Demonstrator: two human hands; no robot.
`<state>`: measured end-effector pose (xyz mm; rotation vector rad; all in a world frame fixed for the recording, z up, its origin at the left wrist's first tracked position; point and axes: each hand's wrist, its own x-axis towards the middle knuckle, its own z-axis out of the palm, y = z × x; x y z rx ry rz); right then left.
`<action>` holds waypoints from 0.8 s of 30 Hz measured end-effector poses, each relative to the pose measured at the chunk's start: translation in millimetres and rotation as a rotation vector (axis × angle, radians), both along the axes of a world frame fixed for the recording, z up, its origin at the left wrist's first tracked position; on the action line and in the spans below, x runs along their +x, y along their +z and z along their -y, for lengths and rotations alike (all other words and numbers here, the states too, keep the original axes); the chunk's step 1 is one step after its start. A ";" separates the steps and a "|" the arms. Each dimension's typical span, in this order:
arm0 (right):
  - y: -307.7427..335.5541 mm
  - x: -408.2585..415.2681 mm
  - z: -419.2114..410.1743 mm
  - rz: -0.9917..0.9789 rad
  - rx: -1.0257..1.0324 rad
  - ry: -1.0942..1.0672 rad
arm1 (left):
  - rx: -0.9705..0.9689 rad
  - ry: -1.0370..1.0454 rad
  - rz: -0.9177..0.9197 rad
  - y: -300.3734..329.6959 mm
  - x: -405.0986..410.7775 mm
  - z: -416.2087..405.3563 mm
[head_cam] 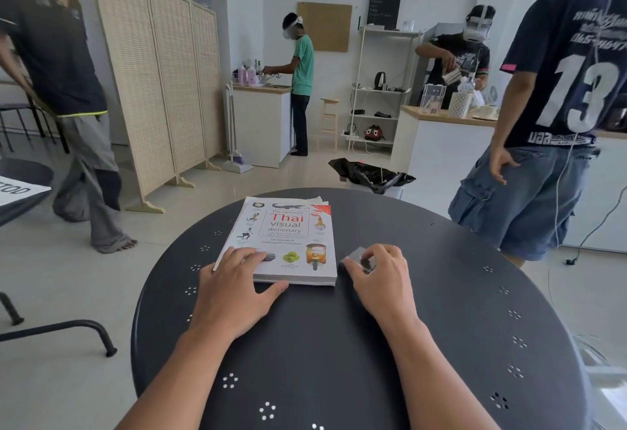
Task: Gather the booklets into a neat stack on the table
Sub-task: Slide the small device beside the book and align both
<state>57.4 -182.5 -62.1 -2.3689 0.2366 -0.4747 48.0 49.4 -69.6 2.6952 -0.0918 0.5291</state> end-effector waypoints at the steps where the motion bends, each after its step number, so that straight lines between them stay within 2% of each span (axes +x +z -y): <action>1: 0.4 -0.3 0.7 0.013 0.048 -0.002 | -0.012 0.013 -0.009 0.2 0.2 0.1; 4: 1.4 -1.8 3.1 -0.016 0.102 -0.014 | -0.061 0.082 -0.038 2.4 0.9 -0.5; 9: 3.1 -1.9 6.2 -0.132 0.033 -0.040 | -0.240 0.184 -0.158 -1.1 6.7 -6.7; 14: 7.0 -6.0 0.4 -0.210 0.035 0.039 | -0.259 0.155 -0.079 -2.7 9.4 -7.8; 24: 6.2 -7.4 1.2 -0.220 -0.069 0.109 | -0.250 0.160 -0.087 -4.3 11.6 -8.2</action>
